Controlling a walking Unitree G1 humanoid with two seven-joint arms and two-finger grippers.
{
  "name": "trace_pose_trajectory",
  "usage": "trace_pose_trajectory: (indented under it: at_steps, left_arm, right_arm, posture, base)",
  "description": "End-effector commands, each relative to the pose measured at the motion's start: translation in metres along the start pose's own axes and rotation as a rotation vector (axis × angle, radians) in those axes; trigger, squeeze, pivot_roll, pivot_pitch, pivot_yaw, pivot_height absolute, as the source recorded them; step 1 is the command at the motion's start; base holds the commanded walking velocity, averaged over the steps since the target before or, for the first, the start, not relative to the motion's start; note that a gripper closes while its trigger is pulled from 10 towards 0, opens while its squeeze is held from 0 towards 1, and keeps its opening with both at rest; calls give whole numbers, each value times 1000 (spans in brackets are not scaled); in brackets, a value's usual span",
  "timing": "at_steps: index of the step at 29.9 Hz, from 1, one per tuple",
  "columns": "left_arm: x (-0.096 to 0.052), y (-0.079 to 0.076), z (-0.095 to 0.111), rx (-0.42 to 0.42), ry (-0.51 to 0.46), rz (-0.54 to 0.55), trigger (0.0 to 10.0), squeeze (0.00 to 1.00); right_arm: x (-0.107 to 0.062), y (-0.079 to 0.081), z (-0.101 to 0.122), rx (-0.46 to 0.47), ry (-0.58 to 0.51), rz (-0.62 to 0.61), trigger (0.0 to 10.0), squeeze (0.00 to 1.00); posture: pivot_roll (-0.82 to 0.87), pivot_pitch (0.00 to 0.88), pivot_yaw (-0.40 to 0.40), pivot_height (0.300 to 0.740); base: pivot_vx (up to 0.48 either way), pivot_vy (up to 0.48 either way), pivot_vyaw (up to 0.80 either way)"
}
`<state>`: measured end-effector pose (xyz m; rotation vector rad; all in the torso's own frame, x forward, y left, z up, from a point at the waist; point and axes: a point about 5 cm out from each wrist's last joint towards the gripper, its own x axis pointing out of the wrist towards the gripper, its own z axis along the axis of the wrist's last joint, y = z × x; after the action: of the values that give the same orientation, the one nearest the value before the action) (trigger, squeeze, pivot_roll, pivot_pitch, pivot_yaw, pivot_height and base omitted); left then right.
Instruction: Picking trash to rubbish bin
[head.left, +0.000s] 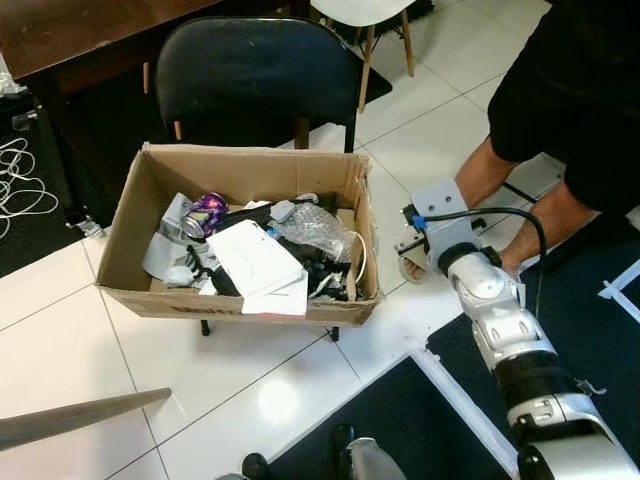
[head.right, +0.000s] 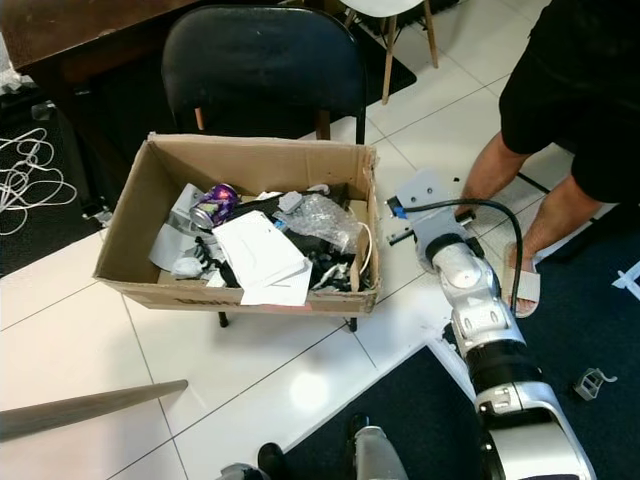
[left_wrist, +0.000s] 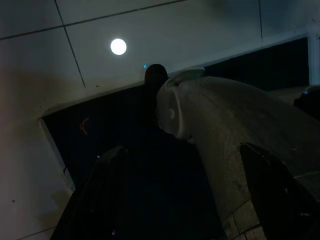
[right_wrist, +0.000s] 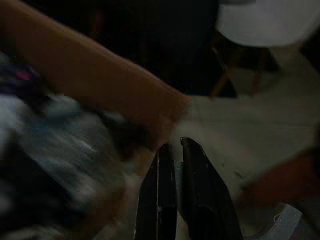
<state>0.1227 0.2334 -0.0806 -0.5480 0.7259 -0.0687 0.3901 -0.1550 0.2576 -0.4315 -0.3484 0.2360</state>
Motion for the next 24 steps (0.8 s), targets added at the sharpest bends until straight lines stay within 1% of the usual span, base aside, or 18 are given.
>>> trace_pose_trajectory:
  at_steps: [1,2,3,4,5,6,7,8,9,10,11,13,15,19,20,21,24]
  left_arm:
    - [-6,-28,-61,-54,245,-159,10000,0]
    - [-7,-28,-61,-51,244,-158,10000,0]
    - [-7,-28,-61,-51,244,-158,10000,0]
    - [-7,-26,-60,-45,245,-156,10000,0]
    - [-7,-25,-59,-42,244,-153,10000,0]
    - [-7,-25,-59,-42,244,-153,10000,0]
    - [-7,-25,-58,-42,244,-152,10000,0]
    - [-7,-25,-58,-41,243,-151,10000,0]
    - [-7,-25,-58,-41,243,-151,10000,0]
    - [-7,-25,-58,-42,242,-152,10000,0]
    - [-7,-25,-58,-42,242,-153,10000,0]
    - [-7,-25,-58,-42,242,-155,10000,0]
    - [-7,-26,-58,-42,243,-156,10000,0]
    - [-5,-27,-58,-40,249,-153,10000,0]
    - [-4,-27,-57,-38,249,-152,10000,0]
    - [-3,-28,-56,-36,249,-151,10000,0]
    - [1,-29,-53,-28,242,-142,10000,0]
  right_arm:
    - [2,17,3,91,-31,64,10000,0]
    - [4,23,7,134,-52,88,10000,0]
    - [4,23,7,134,-52,88,10000,0]
    - [7,45,21,213,-111,174,10000,0]
    - [8,55,27,237,-134,211,10000,0]
    - [8,55,27,237,-134,211,10000,0]
    - [8,64,32,255,-151,240,10000,0]
    - [8,70,34,263,-159,253,10000,0]
    - [8,70,34,263,-159,253,10000,0]
    - [7,79,37,284,-168,287,10000,8]
    - [6,84,38,295,-173,304,10000,1000]
    - [4,90,39,310,-179,338,10000,1000]
    - [3,91,40,306,-180,345,10000,1000]
    - [-1,84,34,286,-161,289,10000,1000]
    - [-4,80,30,296,-147,270,10000,0]
    - [-6,77,27,306,-137,258,10000,0]
    - [-15,61,1,310,-39,157,10000,0]
  posture:
    - [-163,516,46,740]
    - [-163,515,47,740]
    - [-163,515,47,740]
    - [-162,516,51,740]
    - [-162,516,51,740]
    - [-162,516,51,740]
    - [-161,516,52,740]
    - [-161,517,52,740]
    - [-161,517,52,740]
    - [-159,517,54,740]
    - [-159,518,55,740]
    - [-159,518,55,740]
    - [-159,518,55,740]
    - [-160,495,54,740]
    - [-158,482,51,740]
    - [-158,476,50,740]
    - [-154,445,43,740]
  base:
    - [0,0,0]
    - [0,0,0]
    - [0,0,0]
    - [0,0,0]
    - [0,0,0]
    - [0,0,0]
    - [0,0,0]
    - [0,0,0]
    - [0,0,0]
    - [0,0,0]
    - [0,0,0]
    - [0,0,0]
    - [0,0,0]
    - [0,0,0]
    - [0,0,0]
    - [0,0,0]
    - [0,0,0]
